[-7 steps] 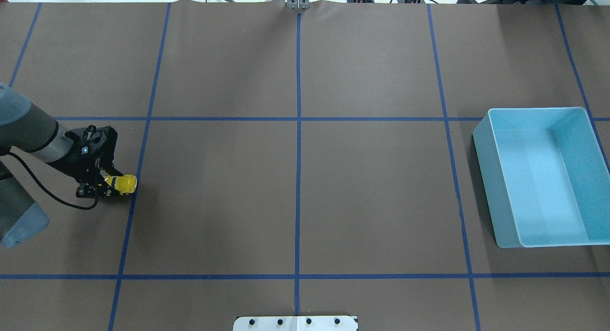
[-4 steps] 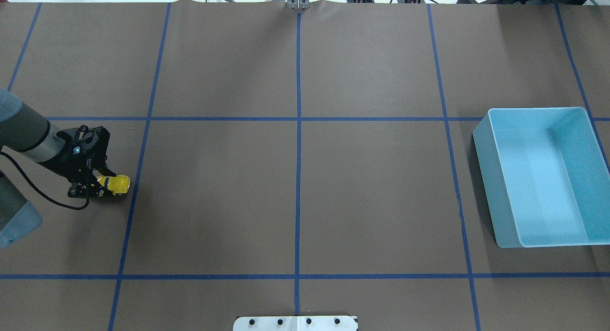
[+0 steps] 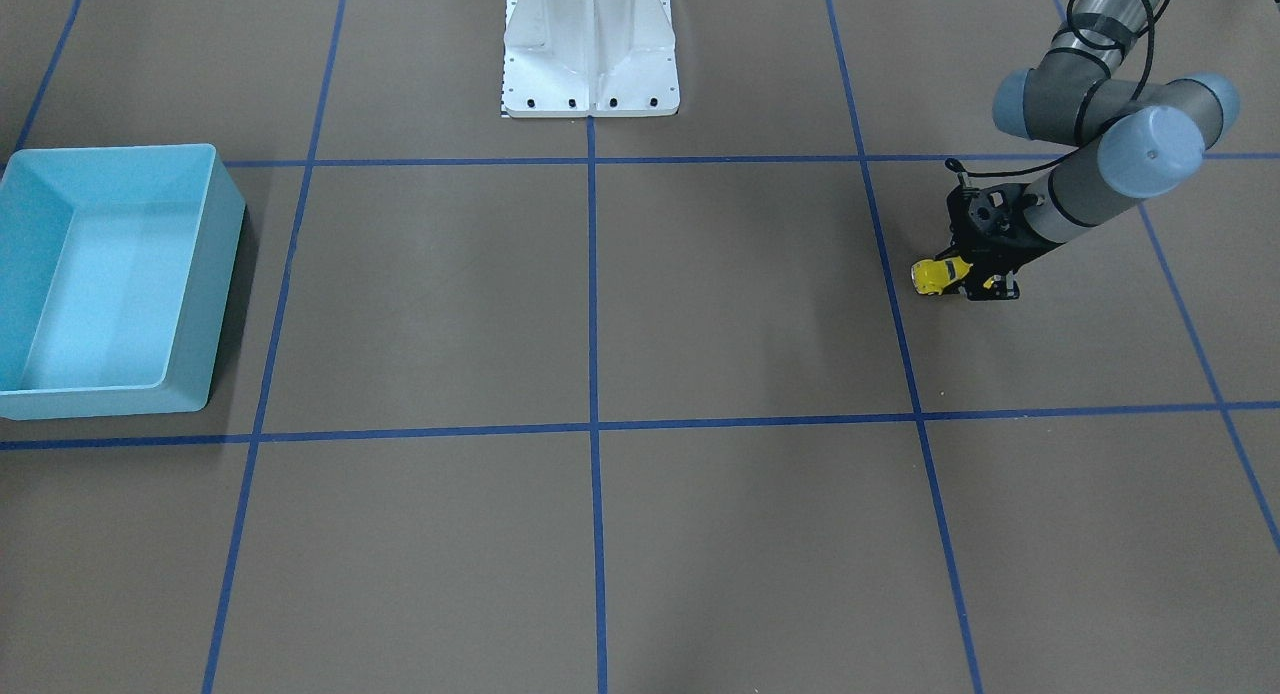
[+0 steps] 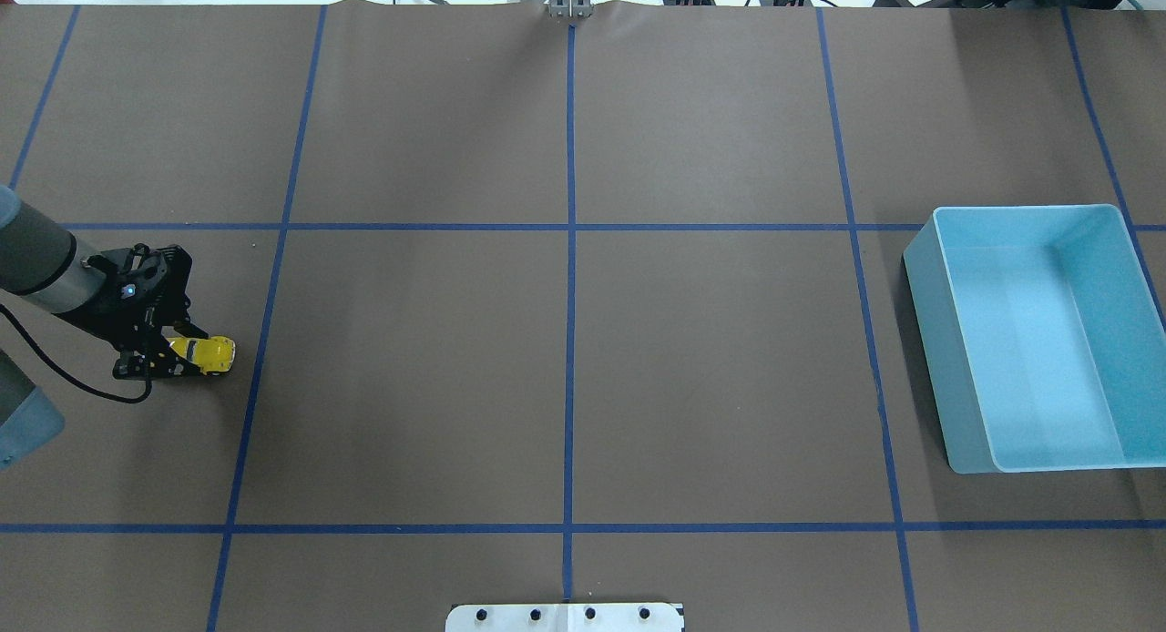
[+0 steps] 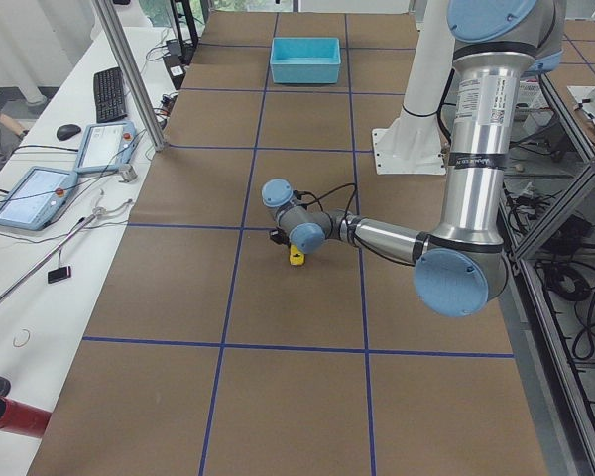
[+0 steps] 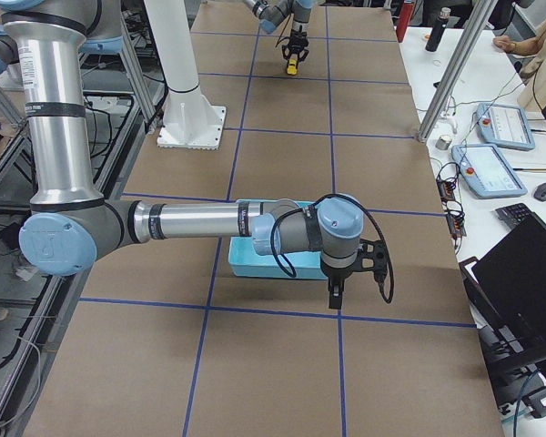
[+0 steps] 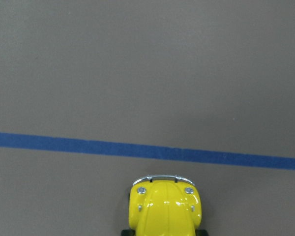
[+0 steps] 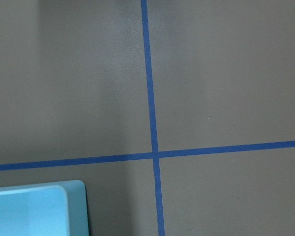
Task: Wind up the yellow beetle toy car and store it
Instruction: 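Drag the car farther back toward the robot with the left gripper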
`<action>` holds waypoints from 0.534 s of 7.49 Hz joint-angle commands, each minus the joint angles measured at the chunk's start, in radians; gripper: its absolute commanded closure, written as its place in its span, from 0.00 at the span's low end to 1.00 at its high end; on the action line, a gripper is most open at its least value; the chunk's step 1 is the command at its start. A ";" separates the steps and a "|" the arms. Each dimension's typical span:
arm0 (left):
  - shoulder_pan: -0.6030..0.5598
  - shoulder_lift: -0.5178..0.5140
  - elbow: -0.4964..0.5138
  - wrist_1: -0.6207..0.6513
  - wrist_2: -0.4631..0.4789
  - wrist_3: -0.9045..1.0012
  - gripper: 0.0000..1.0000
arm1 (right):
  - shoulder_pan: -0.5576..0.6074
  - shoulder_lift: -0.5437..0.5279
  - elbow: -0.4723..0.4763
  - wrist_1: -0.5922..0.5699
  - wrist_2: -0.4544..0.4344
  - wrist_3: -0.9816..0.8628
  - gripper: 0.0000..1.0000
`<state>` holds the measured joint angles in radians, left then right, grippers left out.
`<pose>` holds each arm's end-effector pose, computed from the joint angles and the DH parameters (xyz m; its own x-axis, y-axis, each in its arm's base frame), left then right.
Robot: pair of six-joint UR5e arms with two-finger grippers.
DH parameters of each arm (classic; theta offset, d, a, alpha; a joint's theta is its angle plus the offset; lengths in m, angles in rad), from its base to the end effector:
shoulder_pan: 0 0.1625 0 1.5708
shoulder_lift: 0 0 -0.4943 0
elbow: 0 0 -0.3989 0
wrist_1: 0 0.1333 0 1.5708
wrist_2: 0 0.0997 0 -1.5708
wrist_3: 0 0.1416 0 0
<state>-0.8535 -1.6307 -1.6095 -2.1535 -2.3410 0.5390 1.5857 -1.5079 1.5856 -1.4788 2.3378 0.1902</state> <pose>0.3472 -0.4509 0.6328 -0.0453 0.9890 -0.1409 -0.5679 0.0906 0.8181 0.0431 -0.5437 0.7085 0.7059 0.0818 0.7036 -0.1509 0.9879 0.0365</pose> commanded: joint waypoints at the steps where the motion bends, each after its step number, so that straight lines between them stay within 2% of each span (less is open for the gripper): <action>1: -0.047 0.003 0.035 -0.019 -0.053 0.054 1.00 | -0.001 0.000 0.000 0.000 0.000 0.000 0.00; 4: -0.079 0.044 0.054 -0.040 -0.069 0.110 1.00 | -0.007 0.000 0.008 0.000 0.000 -0.002 0.00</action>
<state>-0.9185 -1.6049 -1.5608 -2.1847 -2.4049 0.6201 1.5806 -1.5079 1.5925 -1.4787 2.3378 0.1889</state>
